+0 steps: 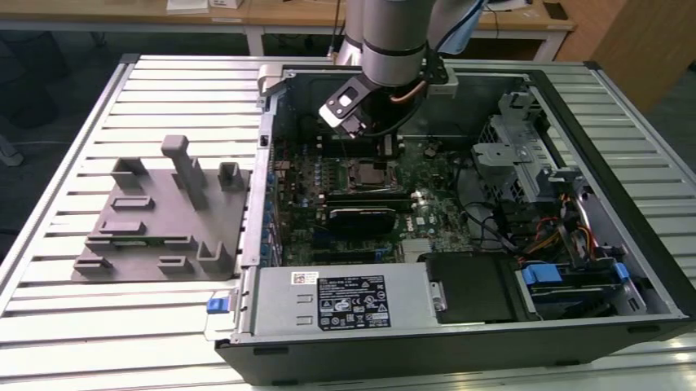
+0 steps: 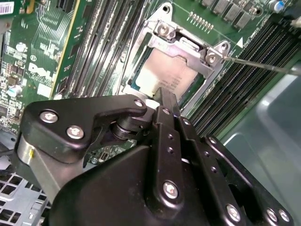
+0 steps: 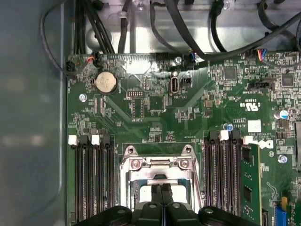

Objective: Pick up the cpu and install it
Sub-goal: 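Close the cpu cover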

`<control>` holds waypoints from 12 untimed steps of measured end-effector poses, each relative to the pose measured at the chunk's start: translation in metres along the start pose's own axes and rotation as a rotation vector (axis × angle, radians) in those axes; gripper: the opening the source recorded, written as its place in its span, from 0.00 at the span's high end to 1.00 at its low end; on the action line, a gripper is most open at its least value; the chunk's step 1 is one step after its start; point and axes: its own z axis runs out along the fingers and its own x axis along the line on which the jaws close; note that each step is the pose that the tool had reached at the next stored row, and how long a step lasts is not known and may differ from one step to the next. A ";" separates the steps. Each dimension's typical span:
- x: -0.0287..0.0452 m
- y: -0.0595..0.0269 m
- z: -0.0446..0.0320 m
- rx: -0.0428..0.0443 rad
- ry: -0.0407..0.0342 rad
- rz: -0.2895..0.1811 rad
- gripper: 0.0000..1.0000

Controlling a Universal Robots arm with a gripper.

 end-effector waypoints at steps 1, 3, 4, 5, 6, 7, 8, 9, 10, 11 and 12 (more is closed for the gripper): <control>-0.0001 -0.0010 0.0004 0.0000 -0.0001 0.000 0.89; -0.0002 -0.0040 0.0007 0.0000 -0.0001 0.000 0.89; -0.0003 -0.0060 0.0008 0.0000 0.0000 0.000 0.89; -0.0004 -0.0082 0.0008 0.0000 -0.0001 0.000 0.89; -0.0005 -0.0103 0.0008 0.0000 -0.0001 0.000 0.89; -0.0004 -0.0112 0.0008 0.0000 -0.0001 0.000 0.89; -0.0004 -0.0113 0.0008 0.0000 -0.0001 0.000 0.89; -0.0004 -0.0113 0.0008 0.0001 -0.0001 0.000 0.89; -0.0005 -0.0113 0.0007 0.0001 -0.0002 0.000 0.89; -0.0005 -0.0114 0.0008 0.0000 -0.0001 0.000 0.89; -0.0005 -0.0115 0.0008 0.0000 0.0000 0.000 0.89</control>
